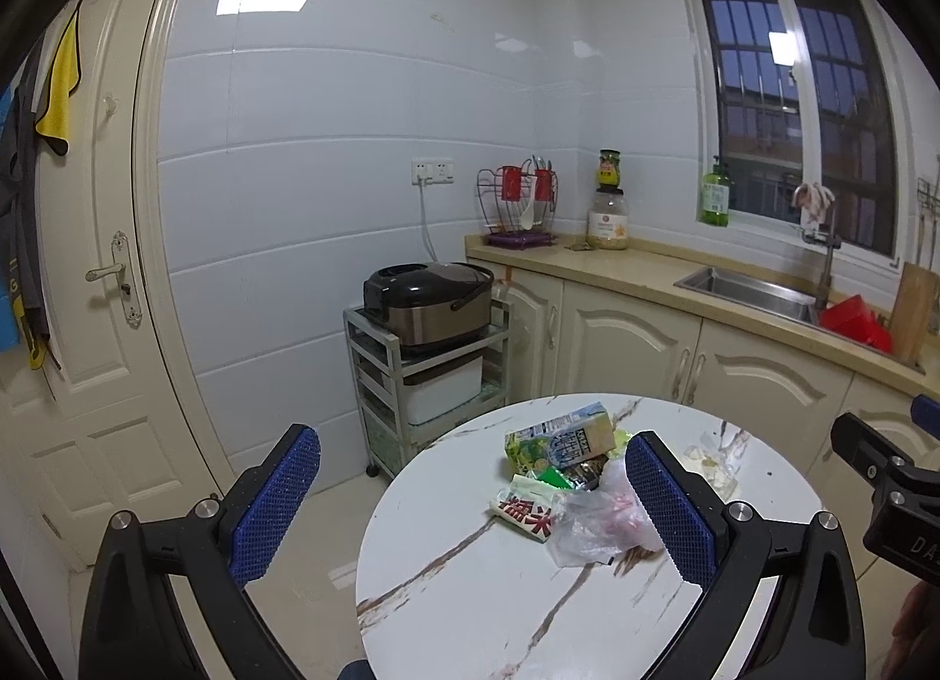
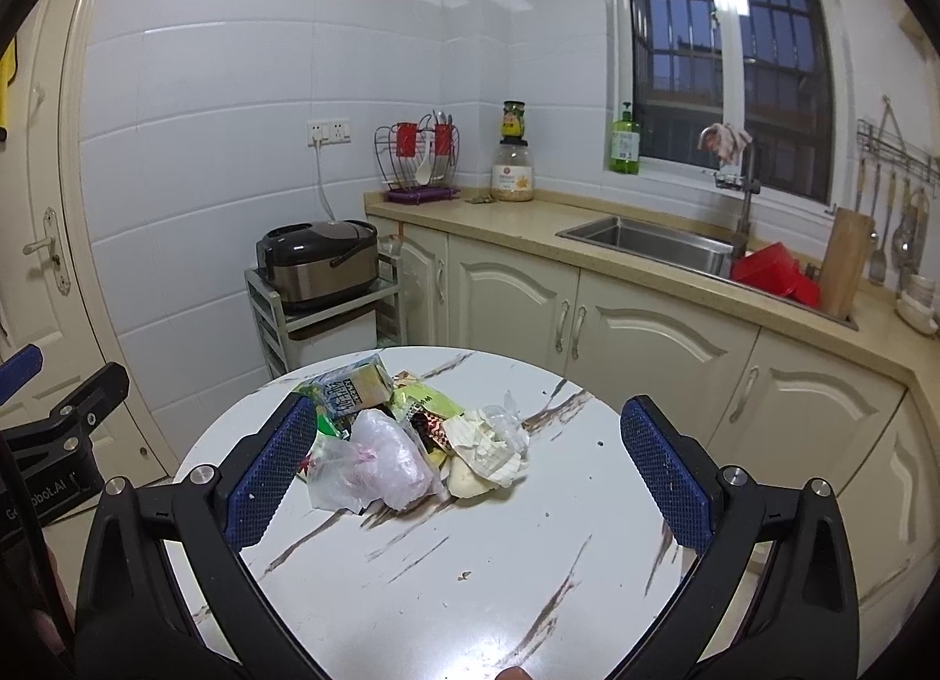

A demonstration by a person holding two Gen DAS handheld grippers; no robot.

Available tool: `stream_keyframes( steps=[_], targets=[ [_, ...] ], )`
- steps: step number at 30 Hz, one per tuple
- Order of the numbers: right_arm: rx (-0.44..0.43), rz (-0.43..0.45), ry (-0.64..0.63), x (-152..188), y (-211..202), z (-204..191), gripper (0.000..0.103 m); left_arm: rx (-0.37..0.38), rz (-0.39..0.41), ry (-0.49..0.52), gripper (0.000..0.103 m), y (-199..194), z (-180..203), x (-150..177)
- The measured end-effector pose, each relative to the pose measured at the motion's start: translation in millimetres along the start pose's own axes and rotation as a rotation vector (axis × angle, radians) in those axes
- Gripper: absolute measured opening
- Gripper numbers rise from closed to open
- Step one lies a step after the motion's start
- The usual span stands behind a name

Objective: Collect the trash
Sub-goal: 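Move both tools toward the trash pile on the table, then grasp the crumpled lined paper with the right tool while the left tool grasps the clear plastic bag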

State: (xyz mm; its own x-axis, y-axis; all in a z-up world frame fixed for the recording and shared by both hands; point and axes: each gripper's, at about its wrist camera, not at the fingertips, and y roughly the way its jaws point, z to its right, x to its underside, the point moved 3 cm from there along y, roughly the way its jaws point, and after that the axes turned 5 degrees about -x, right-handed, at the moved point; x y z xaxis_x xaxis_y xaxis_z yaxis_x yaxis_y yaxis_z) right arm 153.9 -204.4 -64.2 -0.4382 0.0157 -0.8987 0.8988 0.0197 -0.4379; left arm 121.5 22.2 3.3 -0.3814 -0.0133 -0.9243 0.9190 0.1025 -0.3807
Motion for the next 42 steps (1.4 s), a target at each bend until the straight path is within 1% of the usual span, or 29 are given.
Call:
stream_keyframes(
  steps=[4, 7, 9, 12, 18, 19, 21, 26, 28, 31, 34, 36, 38, 39, 40, 42],
  targets=[
    [-0.005, -0.020, -0.005, -3.0, 13.9, -0.2, 0.103, 0.000, -0.012, -0.002, 0.102, 16.1, 0.4, -2.3],
    [-0.016, -0.032, -0.010, -4.6, 26.1, -1.4, 0.103, -0.001, -0.036, -0.002, 0.102, 33.0, 6.7, 0.0],
    [-0.030, -0.045, -0.023, -4.1, 37.4, -1.9, 0.103, 0.001, -0.063, -0.003, 0.102, 44.7, 10.2, 2.8],
    [-0.049, -0.076, -0.016, -0.2, 55.3, 3.1, 0.103, 0.008, -0.132, -0.003, 0.102, 69.9, 17.0, 11.8],
    [-0.077, -0.182, 0.011, 23.5, 101.2, 20.4, 0.103, 0.035, -0.279, 0.008, 0.102, 112.4, 28.9, 31.4],
    [-0.084, -0.197, 0.019, 27.9, 107.7, 22.7, 0.102, 0.038, -0.301, 0.010, 0.102, 119.6, 30.3, 35.1],
    [-0.096, -0.238, 0.033, 39.1, 122.5, 29.1, 0.097, 0.039, -0.331, 0.013, 0.102, 129.0, 30.7, 38.6],
    [-0.087, -0.331, 0.078, 68.9, 154.4, 51.2, 0.097, 0.061, -0.397, 0.001, 0.102, 151.9, 35.0, 45.5],
    [-0.078, -0.360, 0.098, 75.2, 163.4, 60.8, 0.096, 0.077, -0.410, 0.001, 0.102, 156.9, 41.0, 45.4],
    [-0.055, -0.398, 0.109, 82.8, 176.6, 71.8, 0.093, 0.106, -0.407, 0.003, 0.102, 163.5, 52.7, 43.5],
    [-0.062, -0.419, 0.103, 84.7, 188.4, 74.1, 0.092, 0.136, -0.394, 0.010, 0.102, 167.9, 67.6, 41.5],
    [-0.075, -0.421, 0.084, 81.5, 197.8, 72.2, 0.092, 0.143, -0.386, 0.017, 0.102, 171.9, 76.6, 42.6],
    [-0.100, -0.430, 0.064, 77.6, 208.8, 68.2, 0.087, 0.140, -0.384, 0.024, 0.102, 176.7, 82.6, 42.9],
    [-0.122, -0.444, 0.055, 77.2, 215.6, 64.6, 0.077, 0.137, -0.385, 0.027, 0.102, 178.6, 85.9, 43.8],
    [-0.142, -0.464, 0.046, 78.5, 222.1, 61.5, 0.062, 0.133, -0.389, 0.030, 0.102, 180.2, 88.7, 44.8],
    [-0.169, -0.504, 0.027, 84.3, 235.6, 57.0, 0.048, 0.124, -0.398, 0.035, 0.102, 185.7, 95.3, 47.2]
  ],
)
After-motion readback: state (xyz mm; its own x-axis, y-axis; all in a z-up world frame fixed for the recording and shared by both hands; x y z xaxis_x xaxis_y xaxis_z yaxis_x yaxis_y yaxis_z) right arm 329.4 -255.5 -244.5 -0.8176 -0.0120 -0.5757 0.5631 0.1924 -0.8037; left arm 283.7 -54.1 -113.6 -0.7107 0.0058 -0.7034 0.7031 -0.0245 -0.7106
